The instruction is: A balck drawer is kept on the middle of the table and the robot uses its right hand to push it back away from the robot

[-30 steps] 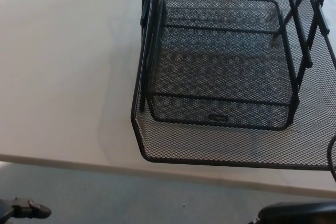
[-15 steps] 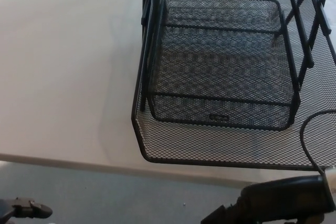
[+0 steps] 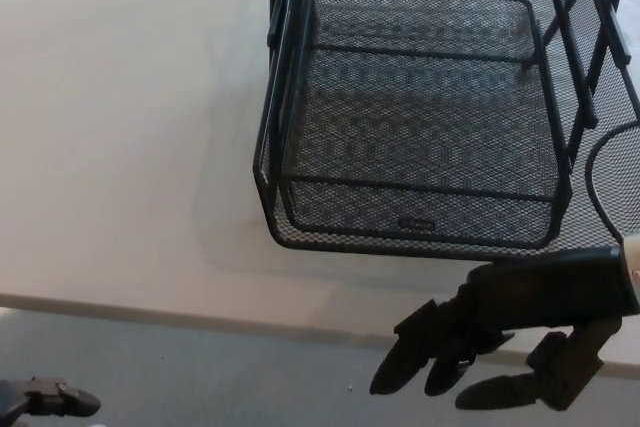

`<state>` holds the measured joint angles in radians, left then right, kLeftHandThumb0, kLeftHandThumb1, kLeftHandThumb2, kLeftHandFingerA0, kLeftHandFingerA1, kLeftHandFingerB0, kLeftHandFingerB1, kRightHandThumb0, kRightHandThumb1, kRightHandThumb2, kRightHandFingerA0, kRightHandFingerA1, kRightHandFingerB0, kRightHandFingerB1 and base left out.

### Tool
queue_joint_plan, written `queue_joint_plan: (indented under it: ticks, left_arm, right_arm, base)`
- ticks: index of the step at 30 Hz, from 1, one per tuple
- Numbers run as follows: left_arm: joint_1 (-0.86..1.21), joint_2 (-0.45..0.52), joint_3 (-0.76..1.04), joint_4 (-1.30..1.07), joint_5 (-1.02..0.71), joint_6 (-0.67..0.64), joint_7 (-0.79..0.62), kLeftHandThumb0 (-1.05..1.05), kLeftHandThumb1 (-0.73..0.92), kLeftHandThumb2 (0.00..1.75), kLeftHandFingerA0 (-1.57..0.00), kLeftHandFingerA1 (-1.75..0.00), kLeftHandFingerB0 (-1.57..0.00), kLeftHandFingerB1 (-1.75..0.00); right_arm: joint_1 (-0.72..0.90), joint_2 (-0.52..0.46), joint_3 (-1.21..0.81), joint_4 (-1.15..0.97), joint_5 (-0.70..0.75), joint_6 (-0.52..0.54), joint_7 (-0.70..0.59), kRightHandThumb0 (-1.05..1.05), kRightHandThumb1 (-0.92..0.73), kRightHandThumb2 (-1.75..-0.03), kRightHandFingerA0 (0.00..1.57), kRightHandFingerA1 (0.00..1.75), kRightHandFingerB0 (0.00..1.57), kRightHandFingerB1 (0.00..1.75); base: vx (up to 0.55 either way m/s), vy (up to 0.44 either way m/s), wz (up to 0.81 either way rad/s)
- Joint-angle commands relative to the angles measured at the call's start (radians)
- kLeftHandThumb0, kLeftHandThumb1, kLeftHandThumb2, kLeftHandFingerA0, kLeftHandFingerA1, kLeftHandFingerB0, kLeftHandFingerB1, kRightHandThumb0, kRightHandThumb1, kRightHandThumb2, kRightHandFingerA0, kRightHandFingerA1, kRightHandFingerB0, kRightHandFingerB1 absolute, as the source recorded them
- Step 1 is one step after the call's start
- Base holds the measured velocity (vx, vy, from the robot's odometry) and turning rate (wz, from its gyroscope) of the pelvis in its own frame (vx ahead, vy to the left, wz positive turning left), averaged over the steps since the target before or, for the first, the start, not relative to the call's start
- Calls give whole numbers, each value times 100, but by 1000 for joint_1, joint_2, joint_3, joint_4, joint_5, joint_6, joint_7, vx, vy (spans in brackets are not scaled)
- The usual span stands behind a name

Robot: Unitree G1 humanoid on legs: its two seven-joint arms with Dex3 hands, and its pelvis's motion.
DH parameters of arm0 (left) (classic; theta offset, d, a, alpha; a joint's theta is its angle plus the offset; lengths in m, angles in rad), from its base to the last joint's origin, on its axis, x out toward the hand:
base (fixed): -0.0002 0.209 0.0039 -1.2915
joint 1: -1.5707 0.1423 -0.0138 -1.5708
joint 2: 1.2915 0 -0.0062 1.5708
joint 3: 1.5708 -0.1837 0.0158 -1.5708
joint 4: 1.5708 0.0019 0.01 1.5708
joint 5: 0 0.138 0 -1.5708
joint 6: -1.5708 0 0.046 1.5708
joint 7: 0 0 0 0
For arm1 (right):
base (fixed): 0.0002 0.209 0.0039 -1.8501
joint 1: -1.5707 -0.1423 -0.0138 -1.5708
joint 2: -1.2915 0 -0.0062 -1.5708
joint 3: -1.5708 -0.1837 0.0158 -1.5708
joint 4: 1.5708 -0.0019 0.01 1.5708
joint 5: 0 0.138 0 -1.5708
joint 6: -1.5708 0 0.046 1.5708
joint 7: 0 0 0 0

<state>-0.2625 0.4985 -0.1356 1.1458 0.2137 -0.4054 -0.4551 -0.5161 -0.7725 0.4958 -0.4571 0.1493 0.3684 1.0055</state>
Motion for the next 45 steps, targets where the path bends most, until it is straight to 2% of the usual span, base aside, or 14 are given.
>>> queue_joint_plan:
  ticks: [1,16,17,21,22,25,27,32,33,35,36,37,38,45]
  left_arm:
    - [-1,6,-2,7,5,-24,1,-61,64,62,-47,-37,-41,-35]
    - [3,7,0,6,0,-15,-4,-62,64,62,-46,-37,-40,-34]
    - [2,7,2,8,-3,-13,-7,-59,55,92,-41,-53,-27,-45]
    - [4,9,2,6,-3,-12,-11,-58,54,92,-40,-53,-27,-45]
    - [3,8,4,9,-5,-16,-11,-62,64,61,-46,-37,-40,-34]
    - [2,8,3,14,-4,-17,-11,-58,54,92,-40,-53,-27,-45]
    - [3,8,0,14,1,-20,-5,-63,64,62,-47,-37,-41,-35]
    - [4,9,-3,9,4,-18,-2,-63,64,62,-46,-37,-40,-34]
    - [4,9,-3,10,3,-21,-4,-64,65,64,-44,-37,-39,-34]
    - [3,8,-2,13,1,-19,-6,-61,55,93,-41,-53,-26,-45]
    - [1,6,2,14,-4,-15,-11,-62,64,61,-46,-37,-40,-34]
    - [1,6,4,15,-6,-14,-12,-62,64,61,-46,-37,-40,-34]
    - [3,7,1,15,-1,-15,-8,-63,64,62,-46,-37,-40,-34]
    - [6,6,3,17,-3,-23,-9,-63,64,63,-45,-37,-39,-34]
  right_arm:
    - [-50,21,-3,31,-40,26,22,-74,-92,-70,33,35,27,31]
    - [-171,148,63,402,-170,-71,32,-75,-92,-69,33,36,29,33]
    - [-180,154,62,437,-177,-87,33,-74,-92,-68,35,36,30,33]
    - [-198,162,59,489,-202,-108,36,-74,-91,-68,36,35,30,32]
    - [-211,161,58,516,-211,-118,37,-73,-92,-68,36,35,30,32]
    - [-237,170,50,595,-228,-153,36,-74,-92,-68,37,35,28,32]
    - [-254,176,44,640,-238,-175,31,-74,-92,-68,38,35,28,32]
    - [-300,189,1,715,-247,-176,23,-72,-91,-68,37,35,31,32]
    - [-308,191,-4,722,-249,-178,25,-72,-75,-109,34,52,16,43]
    - [-320,193,-13,725,-253,-177,27,-70,-73,-109,33,52,15,43]
    - [-328,195,-18,725,-256,-173,30,-72,-91,-68,38,35,30,32]
    - [-329,196,-20,726,-259,-173,32,-72,-91,-68,38,35,30,32]
    - [-331,199,-23,722,-259,-168,33,-71,-74,-109,33,52,17,43]
    - [-320,206,-40,712,-266,-179,28,-69,-74,-110,33,52,17,43]
  base:
    - [0,0,0]
    - [0,0,0]
    - [0,0,0]
    - [0,0,0]
    - [0,0,0]
    - [0,0,0]
    - [0,0,0]
    - [0,0,0]
    - [0,0,0]
    - [0,0,0]
    - [0,0,0]
    - [0,0,0]
    - [0,0,0]
    - [0,0,0]
